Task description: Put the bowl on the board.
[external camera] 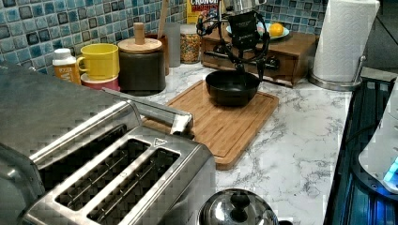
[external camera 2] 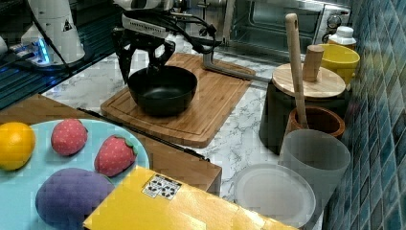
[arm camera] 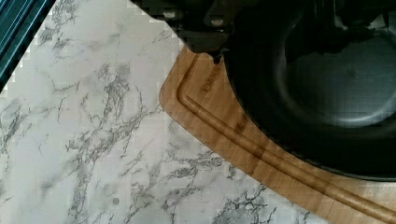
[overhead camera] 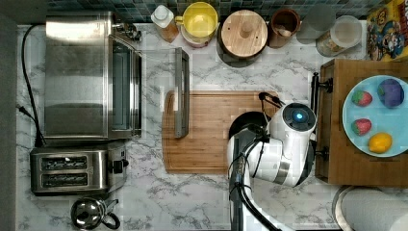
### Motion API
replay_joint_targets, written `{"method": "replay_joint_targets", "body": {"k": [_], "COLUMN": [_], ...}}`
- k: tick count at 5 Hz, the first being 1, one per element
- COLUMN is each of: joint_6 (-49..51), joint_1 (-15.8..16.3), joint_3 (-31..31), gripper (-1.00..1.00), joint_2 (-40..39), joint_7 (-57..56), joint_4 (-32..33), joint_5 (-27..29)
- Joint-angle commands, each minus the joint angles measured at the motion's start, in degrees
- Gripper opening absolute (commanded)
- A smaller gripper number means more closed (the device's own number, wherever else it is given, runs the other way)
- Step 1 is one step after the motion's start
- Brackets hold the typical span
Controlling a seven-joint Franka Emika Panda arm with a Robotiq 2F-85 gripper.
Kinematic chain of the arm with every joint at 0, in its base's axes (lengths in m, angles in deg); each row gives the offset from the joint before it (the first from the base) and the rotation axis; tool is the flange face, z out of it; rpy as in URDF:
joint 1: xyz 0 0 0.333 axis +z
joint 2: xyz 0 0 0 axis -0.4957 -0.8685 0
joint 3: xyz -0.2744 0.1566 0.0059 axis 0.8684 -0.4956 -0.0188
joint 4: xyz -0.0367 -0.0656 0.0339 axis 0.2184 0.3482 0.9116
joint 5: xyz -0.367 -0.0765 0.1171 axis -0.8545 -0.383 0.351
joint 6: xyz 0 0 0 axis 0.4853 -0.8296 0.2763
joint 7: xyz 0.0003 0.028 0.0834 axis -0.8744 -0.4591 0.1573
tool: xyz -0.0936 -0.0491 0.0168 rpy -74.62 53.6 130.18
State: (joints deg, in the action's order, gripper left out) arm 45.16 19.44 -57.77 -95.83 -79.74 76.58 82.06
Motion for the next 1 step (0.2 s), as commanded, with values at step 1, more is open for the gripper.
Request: {"method": "replay_joint_targets", "body": {"k": [1], "joint_6": [0.52], "joint_1": [0.23], "joint_3": [0.17], "gripper": [0.00], "joint_2": [1.59], "joint_7": [2.20], "joint_4": [-4.95], "joint_5": [-0.30]}}
